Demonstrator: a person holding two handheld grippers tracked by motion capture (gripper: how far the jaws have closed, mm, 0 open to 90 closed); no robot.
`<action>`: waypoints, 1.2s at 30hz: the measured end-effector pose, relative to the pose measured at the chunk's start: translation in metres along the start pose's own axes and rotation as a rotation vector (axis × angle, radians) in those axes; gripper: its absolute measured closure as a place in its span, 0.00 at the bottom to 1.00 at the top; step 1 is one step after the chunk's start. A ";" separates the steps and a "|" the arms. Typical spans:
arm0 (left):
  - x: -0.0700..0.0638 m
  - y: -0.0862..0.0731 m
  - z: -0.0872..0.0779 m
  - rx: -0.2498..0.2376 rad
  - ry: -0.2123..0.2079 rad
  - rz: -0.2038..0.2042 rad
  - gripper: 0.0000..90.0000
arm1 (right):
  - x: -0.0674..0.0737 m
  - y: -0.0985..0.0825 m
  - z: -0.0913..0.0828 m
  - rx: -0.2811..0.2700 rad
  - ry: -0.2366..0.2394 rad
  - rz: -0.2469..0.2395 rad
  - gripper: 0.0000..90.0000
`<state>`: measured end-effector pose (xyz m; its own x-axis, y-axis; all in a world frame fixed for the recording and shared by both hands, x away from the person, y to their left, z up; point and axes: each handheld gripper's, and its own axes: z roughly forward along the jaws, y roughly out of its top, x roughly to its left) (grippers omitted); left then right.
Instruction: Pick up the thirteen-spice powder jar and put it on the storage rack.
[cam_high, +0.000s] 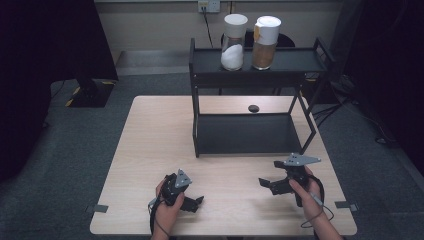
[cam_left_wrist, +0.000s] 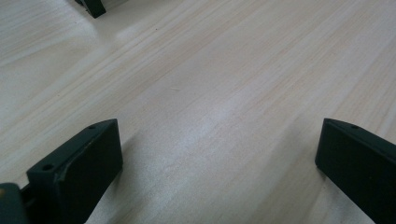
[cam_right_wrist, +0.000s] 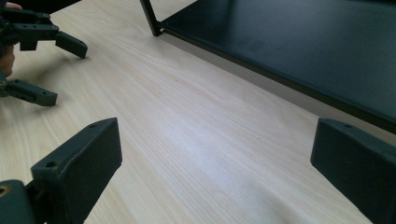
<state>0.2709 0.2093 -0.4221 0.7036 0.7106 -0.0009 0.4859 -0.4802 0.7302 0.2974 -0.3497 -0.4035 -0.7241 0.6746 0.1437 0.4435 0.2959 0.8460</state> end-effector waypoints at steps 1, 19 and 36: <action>0.000 0.000 0.000 -0.001 0.000 0.000 0.00 | -0.001 -0.001 -0.001 0.001 -0.001 0.002 0.01; 0.000 0.000 0.000 0.000 0.000 0.000 0.00 | -0.012 -0.020 -0.025 0.032 -0.035 0.007 0.01; 0.000 0.000 0.000 -0.001 0.000 0.000 0.00 | -0.017 -0.035 -0.042 0.066 -0.083 0.012 0.01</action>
<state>0.2709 0.2093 -0.4222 0.7037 0.7105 -0.0006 0.4854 -0.4802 0.7306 0.2719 -0.4003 -0.4144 -0.6731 0.7316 0.1084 0.4878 0.3289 0.8086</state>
